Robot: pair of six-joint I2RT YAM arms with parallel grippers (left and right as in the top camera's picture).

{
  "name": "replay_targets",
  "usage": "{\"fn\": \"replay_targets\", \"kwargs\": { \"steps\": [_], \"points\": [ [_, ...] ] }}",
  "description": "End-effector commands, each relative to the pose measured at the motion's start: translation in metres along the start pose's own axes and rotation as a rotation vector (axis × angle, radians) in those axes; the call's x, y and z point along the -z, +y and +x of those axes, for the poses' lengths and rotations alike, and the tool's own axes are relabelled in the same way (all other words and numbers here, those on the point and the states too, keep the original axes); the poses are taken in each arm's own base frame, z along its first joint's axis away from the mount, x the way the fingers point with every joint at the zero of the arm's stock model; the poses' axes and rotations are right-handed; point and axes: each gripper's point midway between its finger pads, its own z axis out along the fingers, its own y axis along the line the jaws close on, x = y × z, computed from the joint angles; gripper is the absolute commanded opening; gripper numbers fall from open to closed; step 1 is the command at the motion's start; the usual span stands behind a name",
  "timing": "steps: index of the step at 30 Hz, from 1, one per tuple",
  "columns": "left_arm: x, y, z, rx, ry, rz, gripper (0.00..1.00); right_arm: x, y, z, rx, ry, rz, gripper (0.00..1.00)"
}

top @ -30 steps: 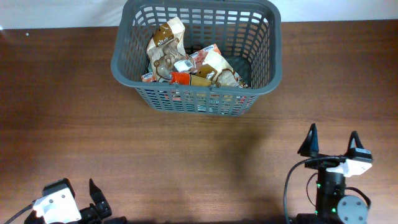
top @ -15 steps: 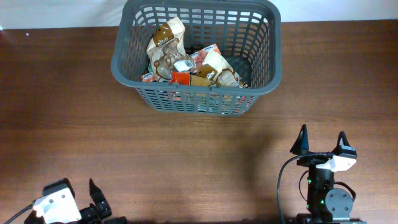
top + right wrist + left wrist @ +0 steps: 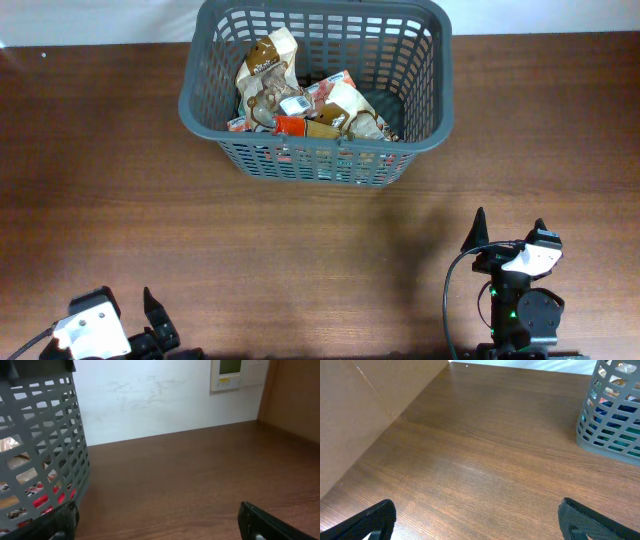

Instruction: Pack container

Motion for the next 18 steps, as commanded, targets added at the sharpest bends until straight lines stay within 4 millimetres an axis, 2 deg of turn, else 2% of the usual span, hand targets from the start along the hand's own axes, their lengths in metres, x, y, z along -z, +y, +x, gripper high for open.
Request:
{"fn": "replay_targets", "kwargs": {
  "steps": [1, 13, 16, 18],
  "points": [
    [0.001, 0.002, 0.001, 0.009, -0.007, -0.009, 0.99, 0.000, -0.004, 0.003, -0.001, 0.008, 0.019, 0.99],
    [0.001, 0.002, 0.001, 0.009, -0.007, -0.010, 0.99, 0.000, -0.004, 0.003, -0.001, 0.008, 0.019, 0.99],
    [0.001, -0.003, -0.007, 0.015, -0.038, 0.018, 0.99, 0.000, -0.004, 0.003, -0.001, 0.008, 0.019, 0.99],
    [0.001, -0.011, -0.023, 0.024, -0.100, 0.065, 0.99, 0.000, -0.004, 0.003, -0.001, 0.008, 0.019, 0.99]
  ]
}}
